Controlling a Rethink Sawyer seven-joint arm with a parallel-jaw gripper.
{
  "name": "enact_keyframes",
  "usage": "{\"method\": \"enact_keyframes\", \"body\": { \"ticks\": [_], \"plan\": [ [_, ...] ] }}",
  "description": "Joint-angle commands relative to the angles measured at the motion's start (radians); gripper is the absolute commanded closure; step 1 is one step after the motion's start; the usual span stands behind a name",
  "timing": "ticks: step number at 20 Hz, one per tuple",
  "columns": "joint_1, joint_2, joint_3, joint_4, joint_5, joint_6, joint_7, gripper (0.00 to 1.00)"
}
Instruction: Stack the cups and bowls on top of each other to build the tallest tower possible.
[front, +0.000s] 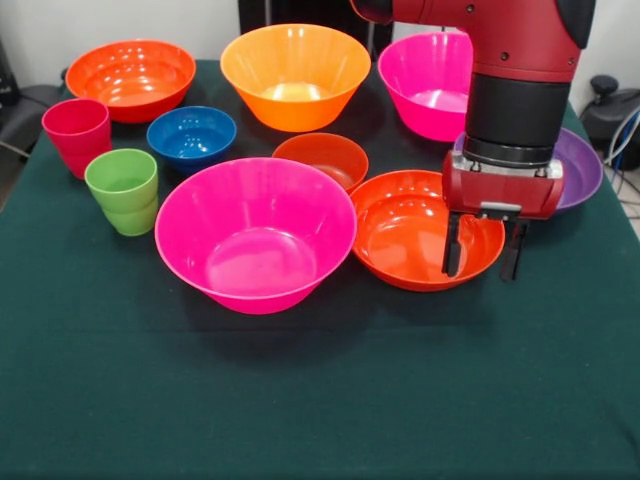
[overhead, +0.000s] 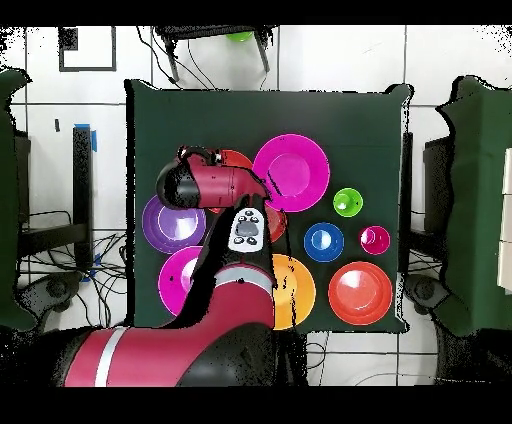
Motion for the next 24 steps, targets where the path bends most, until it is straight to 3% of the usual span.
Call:
{"method": "enact_keyframes", "body": {
  "ticks": [1, 24],
  "plan": [
    [-0.019, 0.047, 0.077, -0.008, 0.009, 0.094, 0.105, 0.0],
    [-0.028, 0.102, 0.106, 0.046, 0.03, 0.009, 0.166, 0.0]
  ]
}}
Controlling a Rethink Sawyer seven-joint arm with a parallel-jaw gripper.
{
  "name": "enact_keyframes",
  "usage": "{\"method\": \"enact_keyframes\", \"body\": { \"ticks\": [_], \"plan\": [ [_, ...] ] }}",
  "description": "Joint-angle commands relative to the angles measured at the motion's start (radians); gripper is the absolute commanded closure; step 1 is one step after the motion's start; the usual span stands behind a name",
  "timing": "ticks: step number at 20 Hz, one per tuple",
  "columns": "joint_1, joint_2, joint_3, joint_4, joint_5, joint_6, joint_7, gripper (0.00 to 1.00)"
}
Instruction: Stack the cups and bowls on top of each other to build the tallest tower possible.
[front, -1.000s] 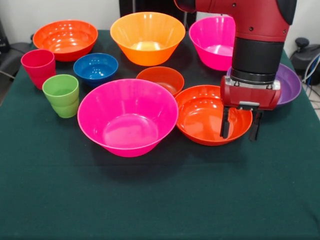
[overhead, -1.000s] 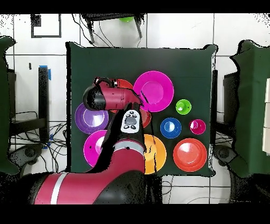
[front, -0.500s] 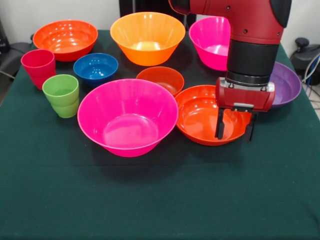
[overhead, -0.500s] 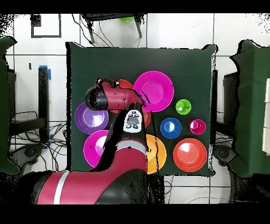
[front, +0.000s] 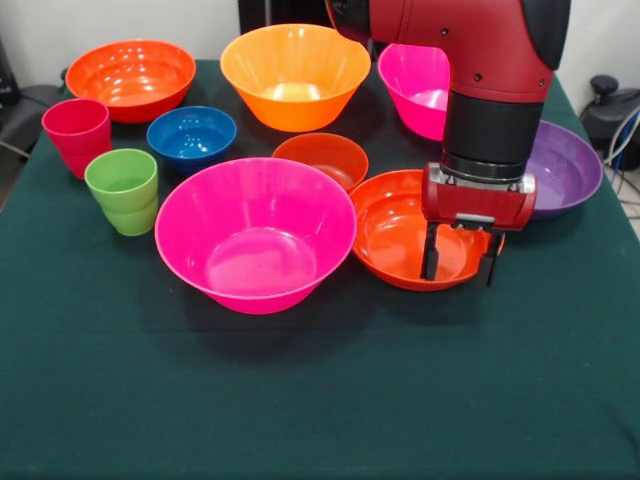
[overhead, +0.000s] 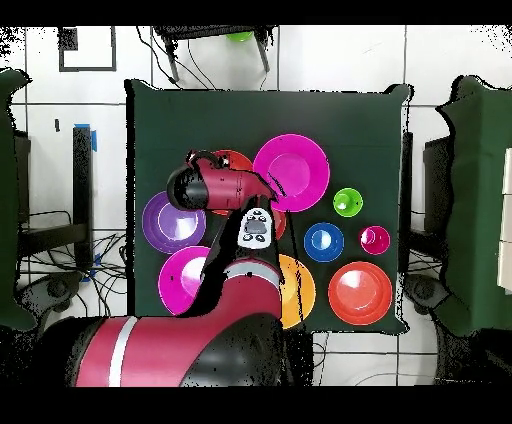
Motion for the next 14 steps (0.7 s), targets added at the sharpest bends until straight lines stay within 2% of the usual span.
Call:
{"method": "enact_keyframes", "body": {
  "ticks": [1, 14],
  "plan": [
    [-0.007, 0.066, 0.105, 0.046, 0.028, 0.01, 0.167, 0.0],
    [-0.017, 0.065, 0.12, 0.047, 0.025, 0.01, 0.15, 0.0]
  ]
}}
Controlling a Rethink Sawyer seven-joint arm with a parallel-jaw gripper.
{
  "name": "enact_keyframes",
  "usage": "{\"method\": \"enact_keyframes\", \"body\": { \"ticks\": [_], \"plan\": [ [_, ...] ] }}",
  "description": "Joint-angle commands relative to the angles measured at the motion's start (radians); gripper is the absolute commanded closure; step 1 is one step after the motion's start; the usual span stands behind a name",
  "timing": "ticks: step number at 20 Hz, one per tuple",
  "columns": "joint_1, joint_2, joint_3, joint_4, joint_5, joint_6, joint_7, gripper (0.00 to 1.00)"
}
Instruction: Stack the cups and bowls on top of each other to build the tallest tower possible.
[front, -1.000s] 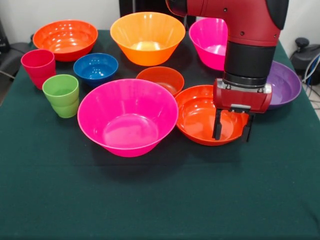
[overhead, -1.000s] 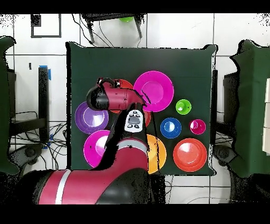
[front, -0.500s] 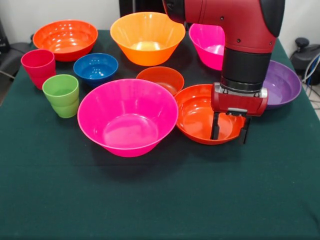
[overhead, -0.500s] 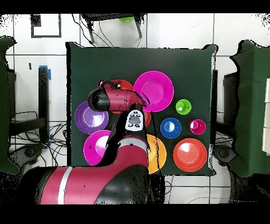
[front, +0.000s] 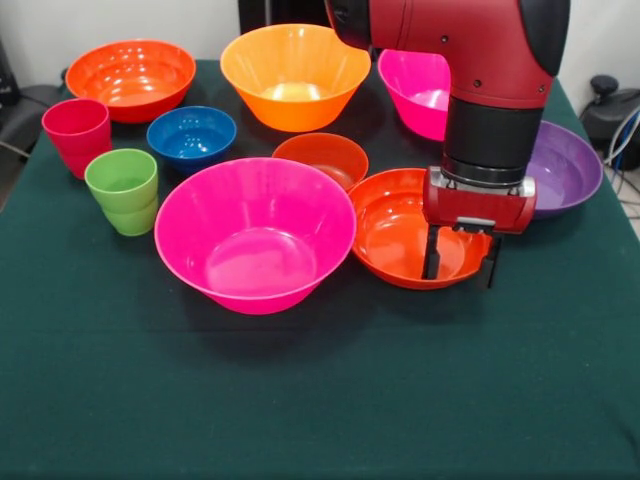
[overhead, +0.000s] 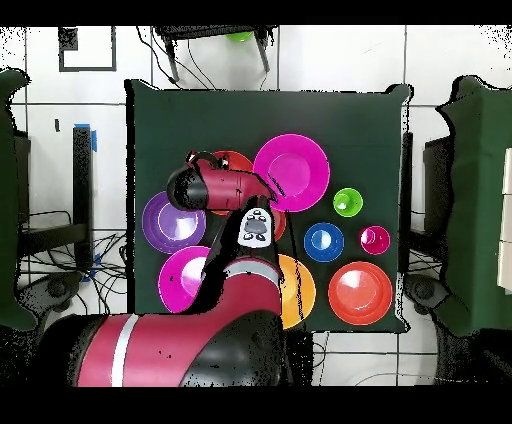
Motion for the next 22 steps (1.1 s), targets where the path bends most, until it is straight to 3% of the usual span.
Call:
{"method": "enact_keyframes", "body": {
  "ticks": [1, 2, 3, 7, 22],
  "plan": [
    [-0.02, 0.055, 0.12, 0.048, 0.005, 0.004, 0.142, 0.0],
    [-0.025, 0.053, 0.127, 0.049, -0.003, -0.002, 0.134, 0.0],
    [-0.03, 0.052, 0.133, 0.05, -0.011, -0.008, 0.126, 1.0],
    [-0.05, 0.049, 0.159, 0.053, -0.02, -0.005, 0.113, 1.0],
    [-0.041, 0.029, 0.136, 0.067, 0.016, 0.019, 0.152, 1.0]
  ]
}}
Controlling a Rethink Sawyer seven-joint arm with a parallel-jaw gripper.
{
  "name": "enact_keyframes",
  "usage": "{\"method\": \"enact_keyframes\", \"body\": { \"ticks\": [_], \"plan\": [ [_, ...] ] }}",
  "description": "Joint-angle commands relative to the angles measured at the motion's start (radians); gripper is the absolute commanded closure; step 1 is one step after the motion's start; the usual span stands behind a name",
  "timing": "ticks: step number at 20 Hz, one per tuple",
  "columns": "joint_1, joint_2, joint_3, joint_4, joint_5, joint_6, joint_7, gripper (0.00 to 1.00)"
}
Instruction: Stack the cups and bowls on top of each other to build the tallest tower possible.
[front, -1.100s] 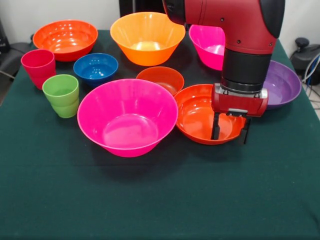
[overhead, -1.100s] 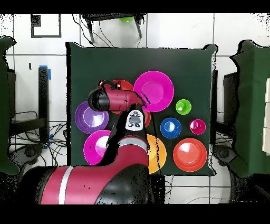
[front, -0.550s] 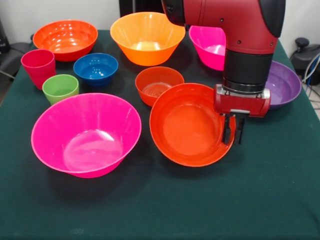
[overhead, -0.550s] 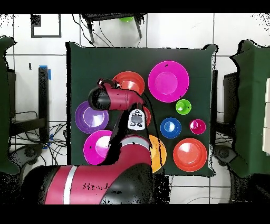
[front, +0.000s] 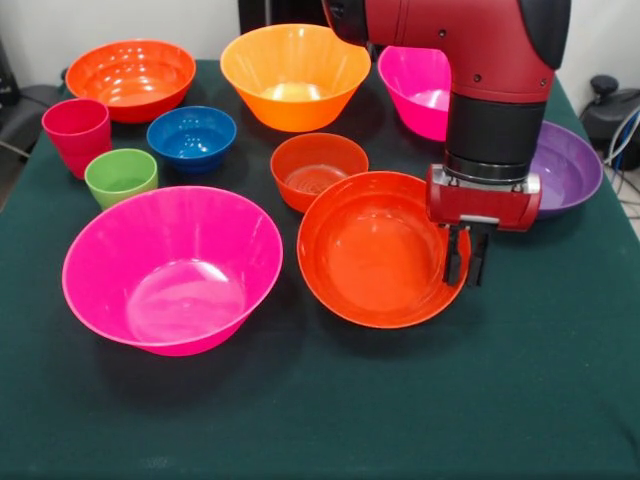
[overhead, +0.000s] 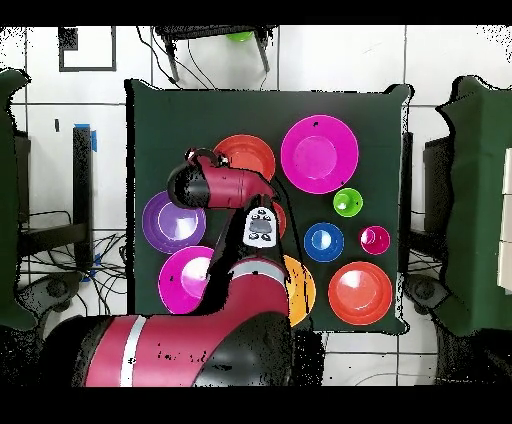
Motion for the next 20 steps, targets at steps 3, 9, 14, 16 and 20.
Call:
{"method": "enact_keyframes", "body": {
  "ticks": [3, 9, 14, 16, 20],
  "plan": [
    [-0.05, 0.012, 0.151, 0.101, 0.004, 0.005, 0.147, 1.0],
    [-0.129, -0.064, 0.247, 0.184, -0.034, -0.065, 0.143, 1.0],
    [-0.193, -0.097, 0.328, 0.23, -0.065, -0.139, 0.149, 1.0],
    [-0.201, -0.111, 0.34, 0.249, -0.067, -0.158, 0.156, 1.0],
    [-0.204, -0.13, 0.347, 0.28, -0.055, -0.172, 0.165, 1.0]
  ]
}}
